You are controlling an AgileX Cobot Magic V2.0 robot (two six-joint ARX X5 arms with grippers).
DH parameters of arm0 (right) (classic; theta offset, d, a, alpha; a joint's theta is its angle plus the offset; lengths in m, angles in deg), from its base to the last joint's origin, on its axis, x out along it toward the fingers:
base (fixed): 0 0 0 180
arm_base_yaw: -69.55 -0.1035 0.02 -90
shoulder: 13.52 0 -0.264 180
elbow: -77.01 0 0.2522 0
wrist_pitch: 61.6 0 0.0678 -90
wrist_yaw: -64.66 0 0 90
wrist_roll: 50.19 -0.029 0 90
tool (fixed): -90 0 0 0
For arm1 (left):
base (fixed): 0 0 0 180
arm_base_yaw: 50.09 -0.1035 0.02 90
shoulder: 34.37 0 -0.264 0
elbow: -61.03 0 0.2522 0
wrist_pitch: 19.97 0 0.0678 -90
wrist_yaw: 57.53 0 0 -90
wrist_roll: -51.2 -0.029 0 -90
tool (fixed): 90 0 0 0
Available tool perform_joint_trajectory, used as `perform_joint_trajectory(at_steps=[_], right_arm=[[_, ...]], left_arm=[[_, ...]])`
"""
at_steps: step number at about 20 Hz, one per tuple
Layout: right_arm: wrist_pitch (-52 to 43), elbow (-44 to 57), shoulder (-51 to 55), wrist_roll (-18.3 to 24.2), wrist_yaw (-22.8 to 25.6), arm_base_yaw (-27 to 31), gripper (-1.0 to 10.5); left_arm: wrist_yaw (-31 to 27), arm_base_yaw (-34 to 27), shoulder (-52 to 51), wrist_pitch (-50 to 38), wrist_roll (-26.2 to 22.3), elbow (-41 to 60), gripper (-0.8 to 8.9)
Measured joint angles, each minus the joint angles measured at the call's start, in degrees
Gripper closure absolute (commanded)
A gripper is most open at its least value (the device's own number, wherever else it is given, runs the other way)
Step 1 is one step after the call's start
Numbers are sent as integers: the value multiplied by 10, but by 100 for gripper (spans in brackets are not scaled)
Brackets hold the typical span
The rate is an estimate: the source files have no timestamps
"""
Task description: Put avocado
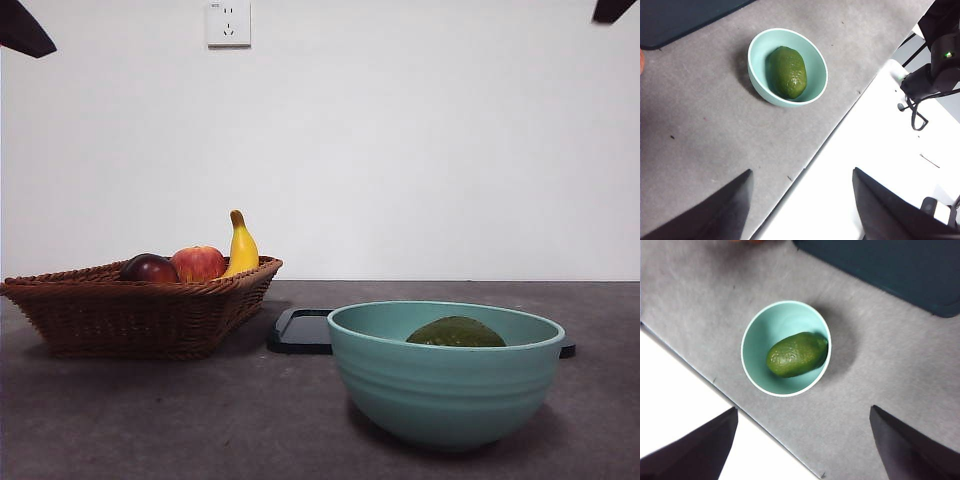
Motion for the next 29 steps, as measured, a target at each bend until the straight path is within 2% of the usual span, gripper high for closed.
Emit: perform_joint_trajectory(at_steps=[3, 8, 10, 17, 21, 26, 29], right_arm=[[-19, 0, -45, 0, 2, -23, 548], [-77, 0, -143, 0, 58, -72, 572], [-107, 0, -186, 0, 62, -86, 585], [-170, 0, -304, 1, 86, -103, 652], [-199, 0, -334, 3, 91, -103, 755], [-212, 0, -344, 4, 91, -109, 763], [-211, 0, -356, 5, 91, -113, 807]], left_arm=[[0, 0, -6, -1, 0, 0, 503], [0, 0, -6, -1, 0, 0, 503], [0, 0, -6, -1, 0, 0, 503], [0, 0, -6, -1, 0, 0, 503], [0, 0, -6, -1, 0, 0, 503], [0, 0, -6, -5, 0, 0, 503], [0, 0, -6, -14, 0, 0, 503]])
